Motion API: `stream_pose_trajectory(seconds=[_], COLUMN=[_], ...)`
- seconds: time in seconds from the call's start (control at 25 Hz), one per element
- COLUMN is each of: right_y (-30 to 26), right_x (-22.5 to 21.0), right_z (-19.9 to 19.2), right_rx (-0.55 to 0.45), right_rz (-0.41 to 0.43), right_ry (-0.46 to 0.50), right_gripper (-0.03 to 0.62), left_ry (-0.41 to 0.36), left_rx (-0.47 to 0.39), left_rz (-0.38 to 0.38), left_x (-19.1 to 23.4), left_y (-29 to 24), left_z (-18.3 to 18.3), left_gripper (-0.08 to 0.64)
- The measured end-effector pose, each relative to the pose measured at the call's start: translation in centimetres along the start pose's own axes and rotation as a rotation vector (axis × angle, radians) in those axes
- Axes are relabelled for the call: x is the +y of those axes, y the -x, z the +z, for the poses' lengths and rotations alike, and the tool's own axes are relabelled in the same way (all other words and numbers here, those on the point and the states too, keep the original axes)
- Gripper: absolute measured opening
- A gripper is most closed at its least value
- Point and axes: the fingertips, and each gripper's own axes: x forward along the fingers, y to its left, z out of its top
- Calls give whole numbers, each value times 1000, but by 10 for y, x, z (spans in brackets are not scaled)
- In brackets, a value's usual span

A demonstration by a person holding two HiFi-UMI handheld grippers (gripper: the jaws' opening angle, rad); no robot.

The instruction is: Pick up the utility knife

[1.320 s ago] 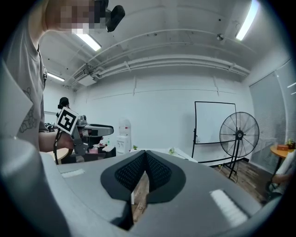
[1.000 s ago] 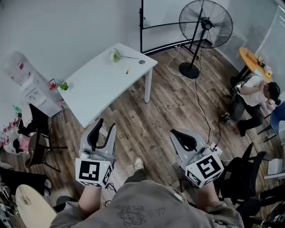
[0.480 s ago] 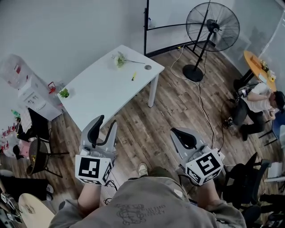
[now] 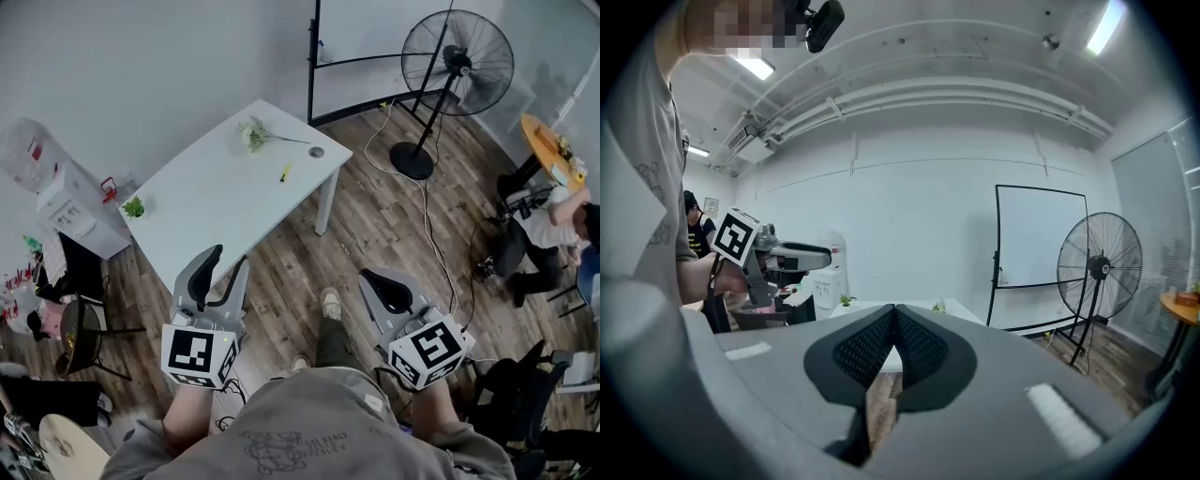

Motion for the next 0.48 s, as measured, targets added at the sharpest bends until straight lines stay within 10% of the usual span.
stream_pose_trajectory(seconds=[0.48], right_y=[-93], right_x=[-115], right_z=[12], right_rx=[4], right_rz=[43], right_ry=[-1], right_gripper=[28], left_ry=[-11], left_rx=[21], left_rz=[11], left_x=[25], left_y=[-141], left_z=[10], left_gripper=[158])
